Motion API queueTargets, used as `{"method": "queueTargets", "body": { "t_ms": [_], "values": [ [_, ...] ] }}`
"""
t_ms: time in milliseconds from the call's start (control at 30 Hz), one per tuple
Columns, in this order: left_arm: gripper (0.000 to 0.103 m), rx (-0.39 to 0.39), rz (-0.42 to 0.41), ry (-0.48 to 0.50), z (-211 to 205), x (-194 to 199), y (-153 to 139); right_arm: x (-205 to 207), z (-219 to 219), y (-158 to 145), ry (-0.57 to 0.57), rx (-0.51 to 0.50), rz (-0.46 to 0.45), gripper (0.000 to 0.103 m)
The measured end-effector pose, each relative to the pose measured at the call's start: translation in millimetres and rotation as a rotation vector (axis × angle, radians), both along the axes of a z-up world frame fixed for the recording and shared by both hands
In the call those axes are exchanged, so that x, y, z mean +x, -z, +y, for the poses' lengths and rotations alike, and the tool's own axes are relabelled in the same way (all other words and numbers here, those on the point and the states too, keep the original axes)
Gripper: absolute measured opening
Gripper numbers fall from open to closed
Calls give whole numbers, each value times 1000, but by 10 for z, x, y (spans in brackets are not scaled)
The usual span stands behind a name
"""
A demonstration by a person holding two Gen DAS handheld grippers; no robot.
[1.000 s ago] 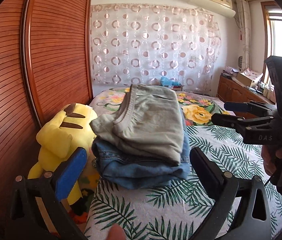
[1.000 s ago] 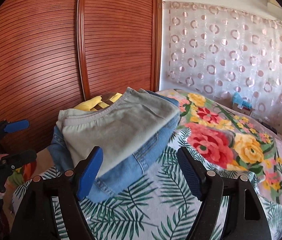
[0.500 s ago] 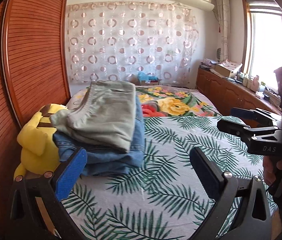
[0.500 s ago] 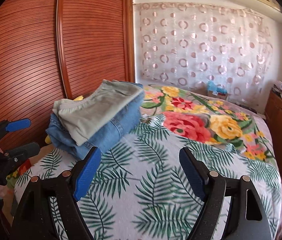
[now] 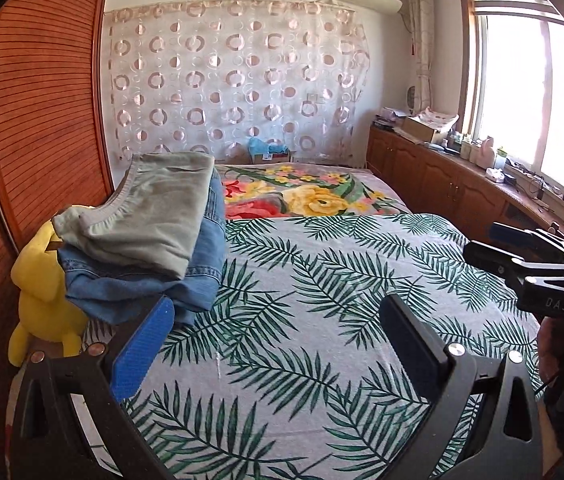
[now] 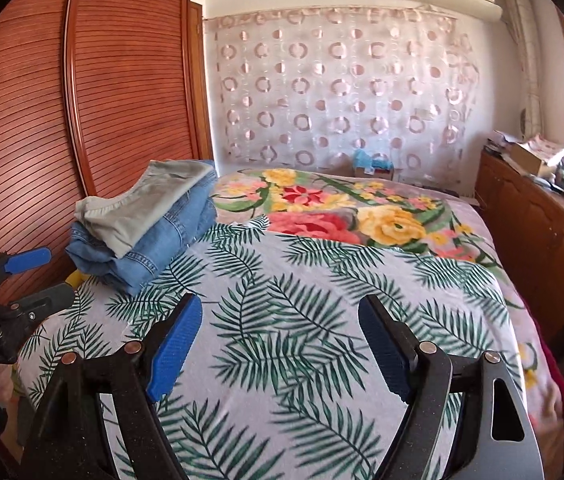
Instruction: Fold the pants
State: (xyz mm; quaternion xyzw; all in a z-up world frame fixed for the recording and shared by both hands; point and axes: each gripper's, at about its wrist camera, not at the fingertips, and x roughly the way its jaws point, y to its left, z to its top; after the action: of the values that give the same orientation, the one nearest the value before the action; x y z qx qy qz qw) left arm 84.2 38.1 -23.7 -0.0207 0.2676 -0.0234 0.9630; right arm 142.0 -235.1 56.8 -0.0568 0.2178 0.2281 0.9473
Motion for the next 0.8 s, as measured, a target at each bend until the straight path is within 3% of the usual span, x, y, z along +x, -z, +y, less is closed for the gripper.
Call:
{"method": "queueTargets", "body": {
  "t_ms": [167,800],
  "values": [
    [103,-6,-4,3,-85,-78,-41,-224,-28,-13,57,1,-9,91],
    [103,14,-66,16,-330,-294,-513,-974,-116,-123,172,56,-88,91]
  ]
}}
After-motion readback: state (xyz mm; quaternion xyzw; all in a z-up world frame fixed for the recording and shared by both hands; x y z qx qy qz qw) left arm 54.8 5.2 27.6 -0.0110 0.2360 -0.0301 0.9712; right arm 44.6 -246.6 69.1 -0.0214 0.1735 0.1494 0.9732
